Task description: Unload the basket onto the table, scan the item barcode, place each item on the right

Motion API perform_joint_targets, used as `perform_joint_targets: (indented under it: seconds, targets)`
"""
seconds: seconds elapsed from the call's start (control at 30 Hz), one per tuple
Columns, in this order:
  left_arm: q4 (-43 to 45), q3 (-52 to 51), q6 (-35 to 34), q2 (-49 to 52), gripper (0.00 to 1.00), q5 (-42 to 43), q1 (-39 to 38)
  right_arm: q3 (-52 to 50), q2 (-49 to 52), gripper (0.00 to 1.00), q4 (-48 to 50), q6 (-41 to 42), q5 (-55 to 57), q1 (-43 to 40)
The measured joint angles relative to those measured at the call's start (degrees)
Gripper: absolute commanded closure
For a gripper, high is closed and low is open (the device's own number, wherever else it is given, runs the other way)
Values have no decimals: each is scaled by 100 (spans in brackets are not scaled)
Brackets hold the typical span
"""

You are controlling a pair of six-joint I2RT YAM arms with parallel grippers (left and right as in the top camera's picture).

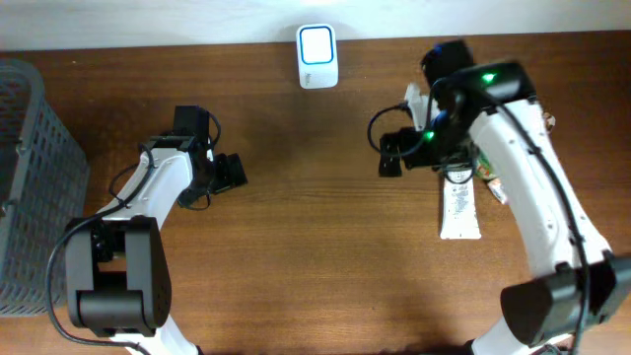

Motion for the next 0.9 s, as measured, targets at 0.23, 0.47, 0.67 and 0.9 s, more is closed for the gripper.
perform_joint_targets:
  seconds: [0.23,0.47,0.67,0.9]
  targets:
    - [0,-7,-2,0,1,0,0,1069,-809,2,-839,-17,192,0]
    - [-2,-7,0,0,1,0,0,1178,-3670,2,-837,-26,787,0]
    - [-2,-7,0,0,1,0,0,1126,-4800,2,-835,-114,1403,0]
    - [-7,-7,0,0,1,0,0,-885,-6446,2,-774,-387,1718,0]
